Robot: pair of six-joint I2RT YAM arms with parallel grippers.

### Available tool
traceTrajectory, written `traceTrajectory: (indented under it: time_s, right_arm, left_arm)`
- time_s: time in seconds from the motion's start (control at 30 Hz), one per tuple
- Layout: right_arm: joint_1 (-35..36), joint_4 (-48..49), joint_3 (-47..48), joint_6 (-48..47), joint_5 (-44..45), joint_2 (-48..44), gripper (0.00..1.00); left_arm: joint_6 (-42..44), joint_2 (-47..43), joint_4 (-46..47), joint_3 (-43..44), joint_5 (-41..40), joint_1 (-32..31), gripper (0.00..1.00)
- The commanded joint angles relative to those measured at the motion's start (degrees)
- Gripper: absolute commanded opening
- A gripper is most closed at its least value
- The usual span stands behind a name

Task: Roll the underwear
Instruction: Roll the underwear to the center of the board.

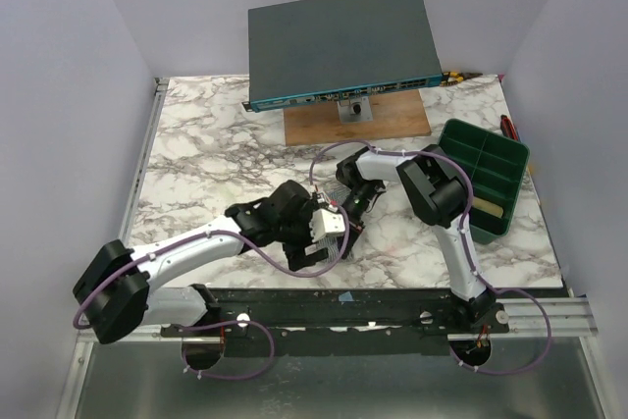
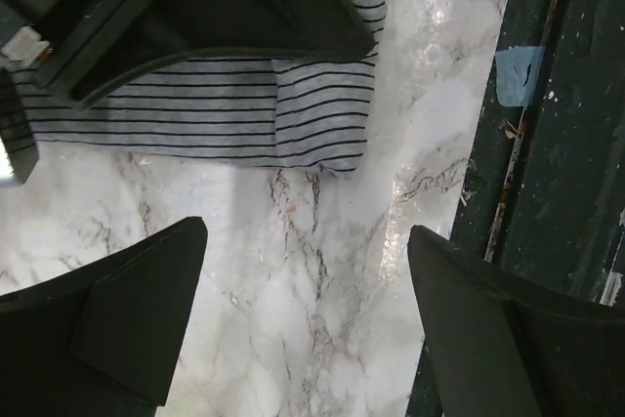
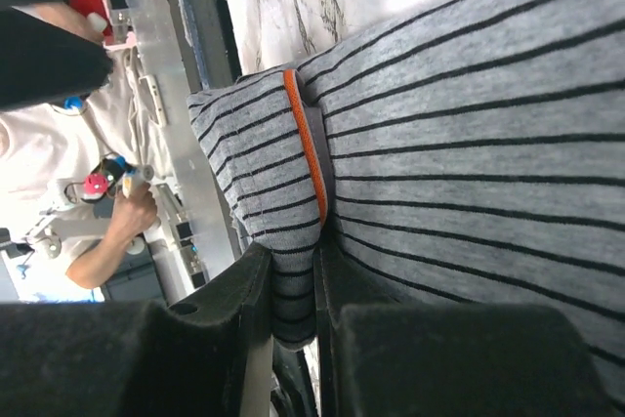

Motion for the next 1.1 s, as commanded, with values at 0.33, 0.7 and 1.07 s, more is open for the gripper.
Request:
traceTrajectory:
  time_s: [0.33, 0.7, 1.07]
  right_arm:
    - [-1.18, 4.54, 0.79, -2.89, 11.84, 6.59, 0.01]
    - [-1.7, 4.07, 0.2, -3.84, 13.09, 5.45, 0.01]
    - [-3.47, 1.64, 0.93, -5.97, 16.49, 4.77, 0.01]
  left_arm:
    - [-3.28, 16.03, 3.26, 8.67, -7.25, -7.67, 0.96]
    - [-6.97, 23.97, -1.66, 14.48, -8.01, -9.08, 0.93]
    - [-9.42, 30.21, -4.02, 18.95, -6.7, -9.52, 0.91]
